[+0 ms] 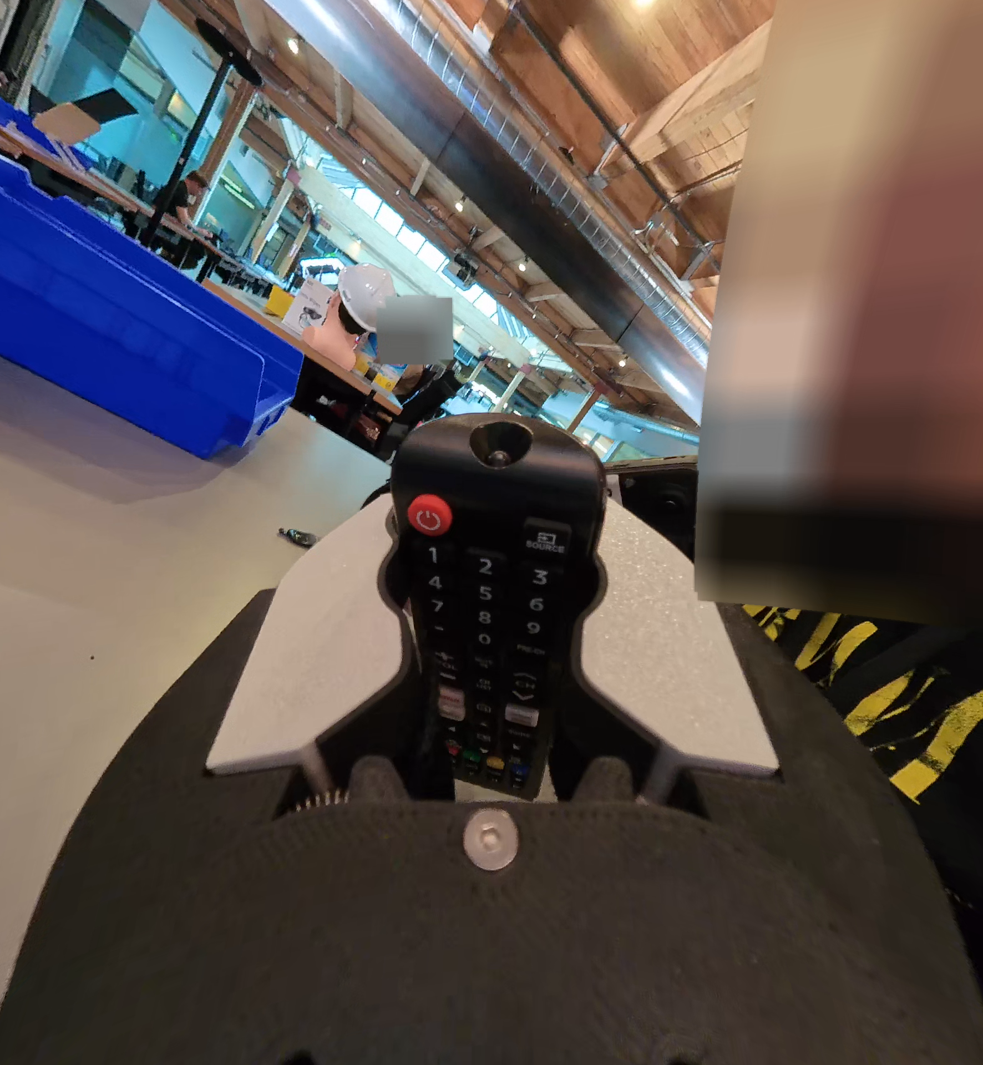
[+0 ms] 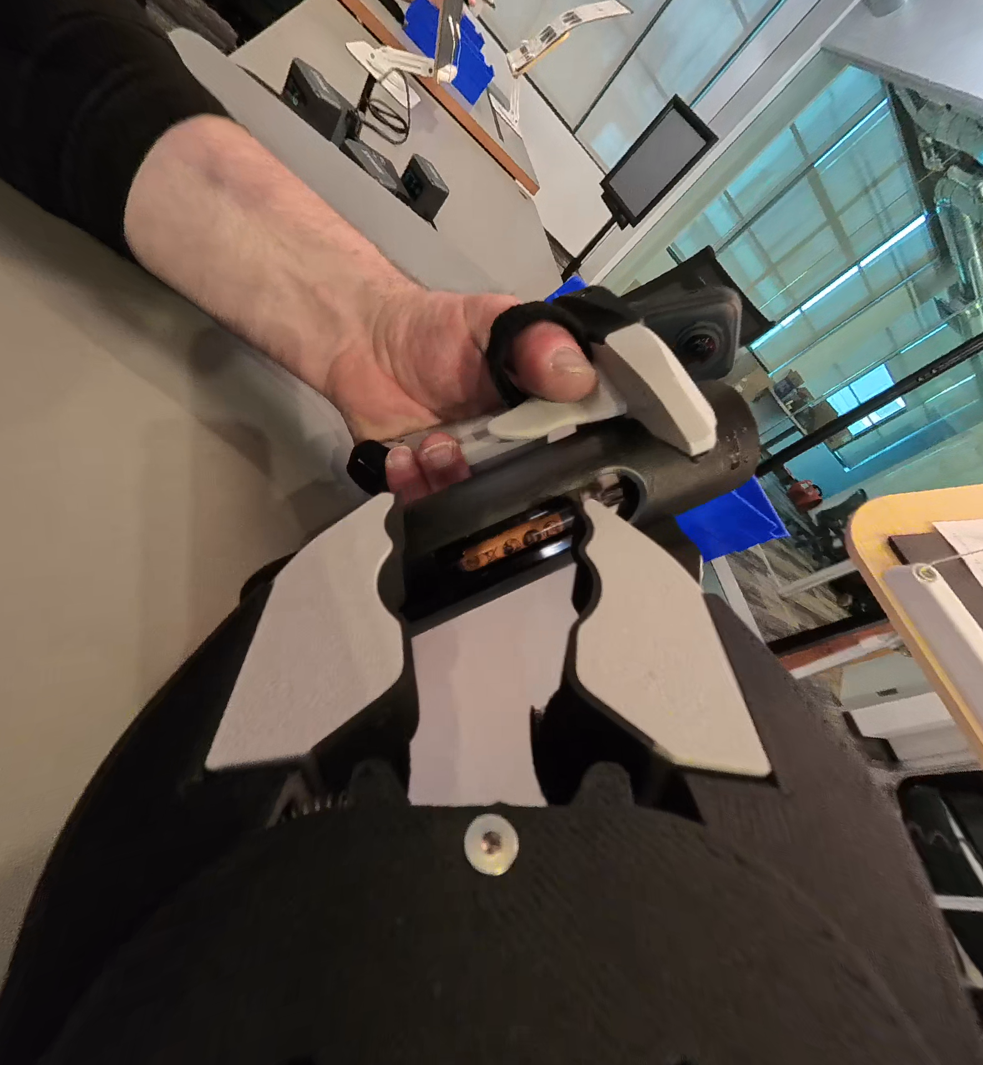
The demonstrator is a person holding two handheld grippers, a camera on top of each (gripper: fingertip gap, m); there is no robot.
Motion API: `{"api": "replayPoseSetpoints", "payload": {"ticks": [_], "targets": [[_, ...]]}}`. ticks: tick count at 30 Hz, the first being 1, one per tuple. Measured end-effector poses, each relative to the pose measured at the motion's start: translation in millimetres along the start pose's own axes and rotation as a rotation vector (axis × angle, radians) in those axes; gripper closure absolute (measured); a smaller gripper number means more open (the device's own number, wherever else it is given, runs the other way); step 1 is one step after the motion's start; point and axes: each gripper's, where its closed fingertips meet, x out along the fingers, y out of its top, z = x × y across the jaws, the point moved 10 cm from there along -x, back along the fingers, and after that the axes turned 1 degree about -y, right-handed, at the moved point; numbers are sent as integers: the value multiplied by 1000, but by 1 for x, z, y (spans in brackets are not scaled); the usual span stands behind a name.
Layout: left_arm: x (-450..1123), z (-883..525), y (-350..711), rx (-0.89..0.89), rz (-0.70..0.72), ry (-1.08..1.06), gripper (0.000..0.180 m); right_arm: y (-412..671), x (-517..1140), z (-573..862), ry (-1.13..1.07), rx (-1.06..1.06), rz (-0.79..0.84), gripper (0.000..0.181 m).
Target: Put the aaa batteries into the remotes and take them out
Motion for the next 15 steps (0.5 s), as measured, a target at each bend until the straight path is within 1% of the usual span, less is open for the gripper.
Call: {"api": "replayPoseSetpoints", "payload": {"ticks": [1, 2, 7, 9, 10, 12, 15], "targets": [[0, 0, -1, -1, -12, 5, 120, -1, 1, 0, -4, -1, -6, 120], [1, -1, -1, -5, -12, 1, 122, -2, 1, 0, 3, 13, -2, 119], [2, -2, -4, -8, -12, 5, 120, -4, 1, -1, 17, 8, -11, 119], [3, -3, -5, -7, -25, 10, 122, -6, 2, -2, 27, -8, -28, 122], [4, -3, -6, -11, -22, -3, 122, -7, 1, -2, 22, -17, -32, 129], [4, -3, -5, -13, -11, -3, 123, -10, 0, -2, 16, -16, -26, 136], [1, -6, -6, -11, -10, 15, 122, -13, 0, 0, 13, -1, -44, 129]]}}
